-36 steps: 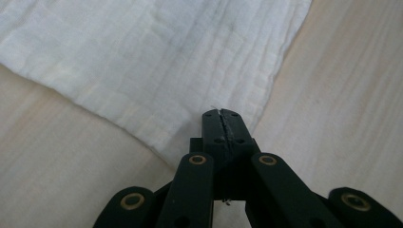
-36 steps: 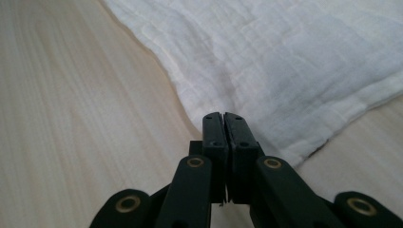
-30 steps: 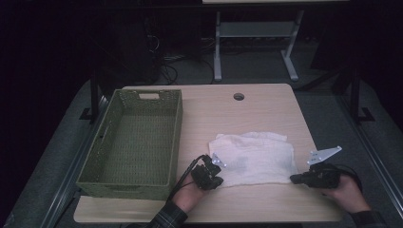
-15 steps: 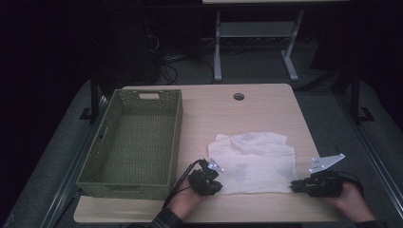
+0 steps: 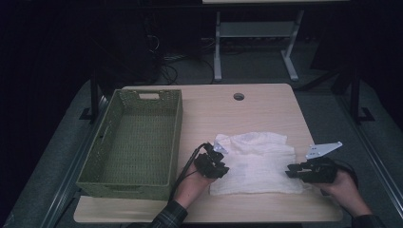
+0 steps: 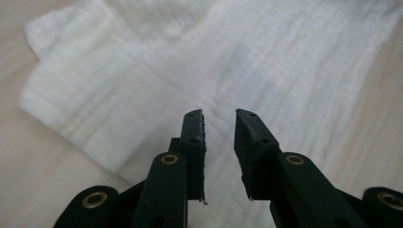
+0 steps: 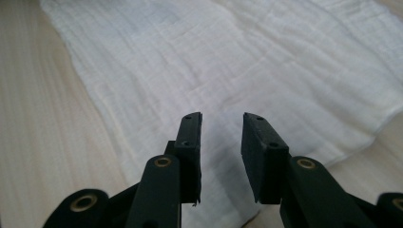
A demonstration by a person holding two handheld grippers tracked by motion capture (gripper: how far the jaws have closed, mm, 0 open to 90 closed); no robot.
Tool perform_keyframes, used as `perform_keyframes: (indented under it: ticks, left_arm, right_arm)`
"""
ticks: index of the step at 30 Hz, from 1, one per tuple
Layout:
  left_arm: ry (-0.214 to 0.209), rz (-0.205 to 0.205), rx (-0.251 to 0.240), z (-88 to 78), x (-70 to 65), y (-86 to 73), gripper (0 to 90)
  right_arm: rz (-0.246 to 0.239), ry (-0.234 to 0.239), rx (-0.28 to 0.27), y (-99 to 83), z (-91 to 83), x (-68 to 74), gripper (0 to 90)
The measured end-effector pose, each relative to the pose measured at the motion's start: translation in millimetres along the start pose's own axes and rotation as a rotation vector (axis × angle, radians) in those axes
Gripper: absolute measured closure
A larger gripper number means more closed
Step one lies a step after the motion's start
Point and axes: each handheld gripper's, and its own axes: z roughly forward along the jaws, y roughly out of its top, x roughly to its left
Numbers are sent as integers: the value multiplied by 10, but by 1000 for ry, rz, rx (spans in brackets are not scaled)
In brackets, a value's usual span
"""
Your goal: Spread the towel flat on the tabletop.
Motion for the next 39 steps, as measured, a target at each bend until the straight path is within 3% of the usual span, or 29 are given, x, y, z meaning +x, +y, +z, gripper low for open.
perform_keyframes:
  ticks: [5, 15, 20, 23, 29, 33, 39]
  left_arm:
    - [57, -33, -27, 56, 177, 161, 738]
    - [124, -89, -81, 165, 523, 426, 741]
    - [186, -102, -99, 248, 731, 538, 740]
    - [236, -114, -74, 359, 896, 597, 727]
    - [254, -145, -50, 526, 1043, 635, 661]
    - [236, -135, -30, 615, 1063, 621, 642]
    - [238, -110, -33, 687, 1027, 613, 639]
  right_arm:
    - [-2, -15, -7, 131, 57, -104, 691]
    - [11, -46, -23, 359, 145, -374, 700]
    - [34, -71, -32, 486, 181, -611, 688]
    - [56, -104, -38, 597, 211, -789, 689]
    - [83, -158, -10, 658, 305, -1020, 689]
    - [127, -163, 8, 606, 369, -1149, 688]
    - [139, -167, 38, 531, 458, -1197, 689]
